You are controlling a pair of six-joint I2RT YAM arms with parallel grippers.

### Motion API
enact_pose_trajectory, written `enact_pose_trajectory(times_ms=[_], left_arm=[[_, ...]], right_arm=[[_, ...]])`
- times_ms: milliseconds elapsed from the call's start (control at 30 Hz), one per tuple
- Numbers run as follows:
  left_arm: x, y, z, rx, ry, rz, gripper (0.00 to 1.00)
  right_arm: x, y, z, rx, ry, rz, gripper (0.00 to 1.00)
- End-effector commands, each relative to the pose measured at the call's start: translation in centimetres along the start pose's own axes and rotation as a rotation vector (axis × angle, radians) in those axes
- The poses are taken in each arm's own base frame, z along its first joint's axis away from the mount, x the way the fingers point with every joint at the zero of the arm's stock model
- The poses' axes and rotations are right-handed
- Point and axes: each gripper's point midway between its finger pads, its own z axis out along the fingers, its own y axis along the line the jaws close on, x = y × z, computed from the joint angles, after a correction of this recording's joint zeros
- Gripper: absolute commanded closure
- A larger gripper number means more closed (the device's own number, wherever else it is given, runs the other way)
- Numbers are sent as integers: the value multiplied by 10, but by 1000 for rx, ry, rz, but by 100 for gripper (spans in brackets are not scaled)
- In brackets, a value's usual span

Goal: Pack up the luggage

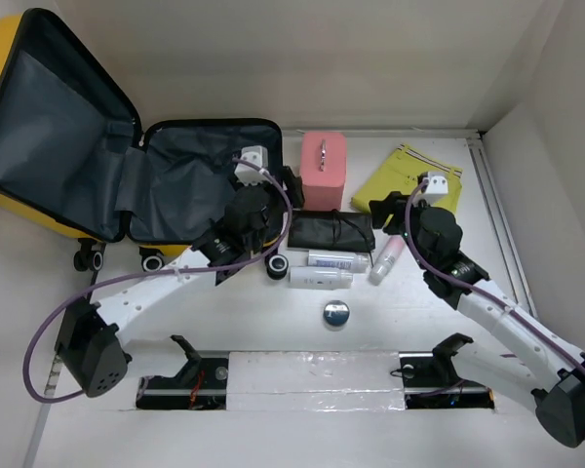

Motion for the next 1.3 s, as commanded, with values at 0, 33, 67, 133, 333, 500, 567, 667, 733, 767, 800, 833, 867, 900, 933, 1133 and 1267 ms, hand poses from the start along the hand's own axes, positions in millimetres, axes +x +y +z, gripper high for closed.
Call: enact_pose_trajectory(times_ms=[0, 33, 67, 133, 333, 500, 567, 667, 733, 767, 800, 833, 867, 900, 933, 1133, 1267], left_arm=[[-24, -26, 12, 51, -31, 18, 24], [-24, -28, 17, 47, -22, 37, 27], [-21, -26, 21, 20, -2, 54, 30], [-25, -36, 39, 5, -2, 87, 43], [-30, -53, 98, -66, 67, 209, 80], [-32, -76, 175, -80, 116, 263, 49], [-27, -73, 191, -99, 138, 283, 48], [-21, -75, 214, -117, 108, 304, 49], [-1, -65, 220, -145, 123, 319, 49], [2, -65, 222, -142, 114, 314, 49], [4, -63, 223, -151, 114, 316, 49], [16, -59, 226, -158, 133, 327, 51], [24, -57, 229, -159, 138, 330, 52], [30, -56, 231, -162, 147, 335, 54], [42, -53, 236, -167, 160, 334, 56], [63, -46, 238, -183, 192, 314, 68], [79, -39, 239, -200, 212, 320, 67]], right_arm=[[-22, 6, 0, -21, -83, 49, 42], [-21, 8, 0, -34, -78, 48, 58], [-21, 8, 0, -34, -78, 48, 89], [-19, 6, 2, -31, -68, 56, 100], [-13, 8, 6, -34, -45, 61, 99], [-10, 6, 8, -33, -34, 59, 60], [-10, 7, 8, -42, -31, 59, 57], [-12, 7, 10, -45, -30, 60, 57], [-16, 8, 7, -50, -42, 63, 56], [-15, 7, 5, -50, -44, 63, 56], [-15, 9, 5, -59, -41, 63, 56], [-15, 9, 5, -59, -41, 63, 56], [-14, 11, 5, -72, -36, 62, 56], [-13, 13, 5, -80, -33, 62, 56], [-13, 13, 5, -80, -33, 62, 56], [-15, 15, 4, -89, -29, 62, 56], [-15, 14, 4, -89, -30, 53, 56]])
